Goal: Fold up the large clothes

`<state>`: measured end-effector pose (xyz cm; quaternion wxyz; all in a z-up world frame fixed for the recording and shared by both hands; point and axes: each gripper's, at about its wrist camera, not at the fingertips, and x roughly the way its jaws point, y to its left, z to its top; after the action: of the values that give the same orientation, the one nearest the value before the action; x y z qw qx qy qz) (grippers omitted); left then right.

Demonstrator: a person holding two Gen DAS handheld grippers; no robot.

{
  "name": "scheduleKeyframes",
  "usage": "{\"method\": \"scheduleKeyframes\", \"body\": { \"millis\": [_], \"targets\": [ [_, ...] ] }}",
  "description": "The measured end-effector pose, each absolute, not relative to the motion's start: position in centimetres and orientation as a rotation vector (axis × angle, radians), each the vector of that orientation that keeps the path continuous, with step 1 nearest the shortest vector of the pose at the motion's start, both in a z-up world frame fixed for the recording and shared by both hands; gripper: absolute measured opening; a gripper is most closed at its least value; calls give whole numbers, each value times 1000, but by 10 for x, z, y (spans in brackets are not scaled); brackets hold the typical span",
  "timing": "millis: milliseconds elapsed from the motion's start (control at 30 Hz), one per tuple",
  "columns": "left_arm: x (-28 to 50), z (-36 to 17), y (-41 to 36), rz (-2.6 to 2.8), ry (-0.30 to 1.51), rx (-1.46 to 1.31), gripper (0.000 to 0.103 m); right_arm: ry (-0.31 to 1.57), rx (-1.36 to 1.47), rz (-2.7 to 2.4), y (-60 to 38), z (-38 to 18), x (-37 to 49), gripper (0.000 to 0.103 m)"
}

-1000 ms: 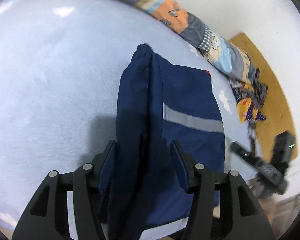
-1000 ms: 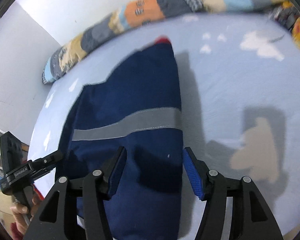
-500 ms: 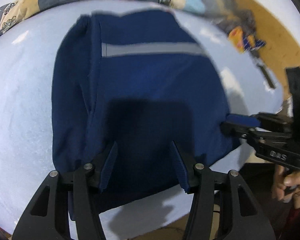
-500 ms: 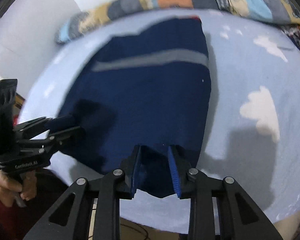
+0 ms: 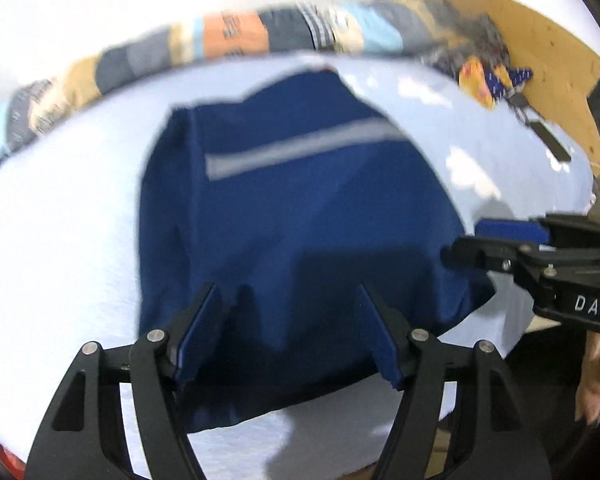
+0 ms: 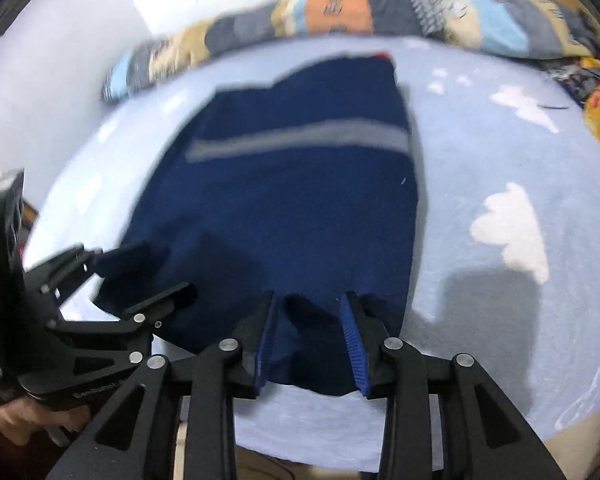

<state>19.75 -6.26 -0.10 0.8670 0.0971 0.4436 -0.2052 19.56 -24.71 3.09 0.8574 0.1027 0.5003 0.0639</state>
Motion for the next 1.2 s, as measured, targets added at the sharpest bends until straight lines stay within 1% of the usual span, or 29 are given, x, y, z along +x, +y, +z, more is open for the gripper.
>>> {"method": "scheduleKeyframes", "body": {
  "millis": [67,100,333,533,633,700,767,867,1033,1200],
  "targets": [
    [189,5,-62,-415,881,198,75,1025,227,110,-246,34,186,53],
    [186,4,-62,-410,876,204,78,1022,220,102,-243,34,182,53],
    [198,-20,-60,-335,975,245,78,1084,96,68,-230,15,177,50],
    [197,-29,-55,-299,991,259,78,1127,30,41,-224,0,182,51],
    [196,-28,-55,-299,989,259,78,1137,25,35,-223,-2,183,55],
    [196,-28,-55,-298,989,253,78,1145,42,32,-225,-2,183,61],
    [197,-27,-54,-301,990,243,78,1149,62,32,-228,-1,183,62],
    [199,-25,-52,-305,989,219,78,1130,106,47,-232,7,180,62],
    [201,-24,-53,-303,986,207,78,1039,155,30,-242,28,175,62],
    [200,-21,-56,-300,958,223,78,1032,156,26,-244,30,176,62]
  ]
}}
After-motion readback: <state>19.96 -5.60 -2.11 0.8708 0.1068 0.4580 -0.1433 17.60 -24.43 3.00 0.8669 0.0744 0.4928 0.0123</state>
